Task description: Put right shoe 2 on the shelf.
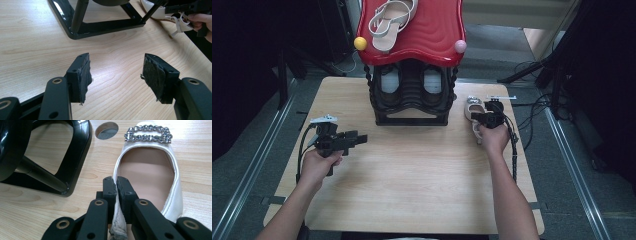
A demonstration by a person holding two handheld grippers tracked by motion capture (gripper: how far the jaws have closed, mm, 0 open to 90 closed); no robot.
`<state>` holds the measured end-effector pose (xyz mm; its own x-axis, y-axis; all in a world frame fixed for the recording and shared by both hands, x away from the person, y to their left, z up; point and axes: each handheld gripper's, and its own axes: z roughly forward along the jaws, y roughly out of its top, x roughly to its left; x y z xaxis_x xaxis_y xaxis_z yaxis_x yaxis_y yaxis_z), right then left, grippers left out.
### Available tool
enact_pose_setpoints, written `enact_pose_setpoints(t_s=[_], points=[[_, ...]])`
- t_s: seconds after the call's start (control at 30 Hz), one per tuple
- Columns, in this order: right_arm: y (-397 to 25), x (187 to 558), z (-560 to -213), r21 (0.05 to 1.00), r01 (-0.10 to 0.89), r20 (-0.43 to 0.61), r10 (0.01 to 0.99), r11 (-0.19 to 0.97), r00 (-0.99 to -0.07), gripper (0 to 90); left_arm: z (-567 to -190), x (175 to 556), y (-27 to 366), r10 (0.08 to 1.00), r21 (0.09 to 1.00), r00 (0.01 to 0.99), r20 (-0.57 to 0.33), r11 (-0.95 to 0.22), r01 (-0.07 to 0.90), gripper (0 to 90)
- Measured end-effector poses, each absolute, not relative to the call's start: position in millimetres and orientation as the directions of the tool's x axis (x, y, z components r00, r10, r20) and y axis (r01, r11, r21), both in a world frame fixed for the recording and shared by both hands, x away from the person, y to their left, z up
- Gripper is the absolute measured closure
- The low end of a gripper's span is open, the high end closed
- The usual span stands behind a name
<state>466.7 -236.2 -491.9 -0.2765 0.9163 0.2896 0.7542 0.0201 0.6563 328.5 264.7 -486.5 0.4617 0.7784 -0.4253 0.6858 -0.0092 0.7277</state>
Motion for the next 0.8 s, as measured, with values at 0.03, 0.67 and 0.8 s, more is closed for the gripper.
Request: enact_pose_setpoints(t_s=[0.03, 0.67, 0.8], points=[[-237, 467, -492, 0.653, 0.757, 0.296, 0.915, 0.017, -0.275, 87.5, -487, 328, 265, 0.778, 0.728, 0.463, -0.426, -0.010, 0.686, 39.2], [-260, 468, -475, 0.666, 0.740, 0.417, 0.871, -0.097, -0.261, 88.6, -488, 330, 264, 0.778, 0.720, 0.458, -0.430, -0.011, 0.694, 39.3], [-260, 469, -470, 0.665, 0.738, 0.446, 0.855, -0.119, -0.264, 88.6, -488, 330, 264, 0.778, 0.720, 0.459, -0.430, -0.012, 0.694, 39.3]])
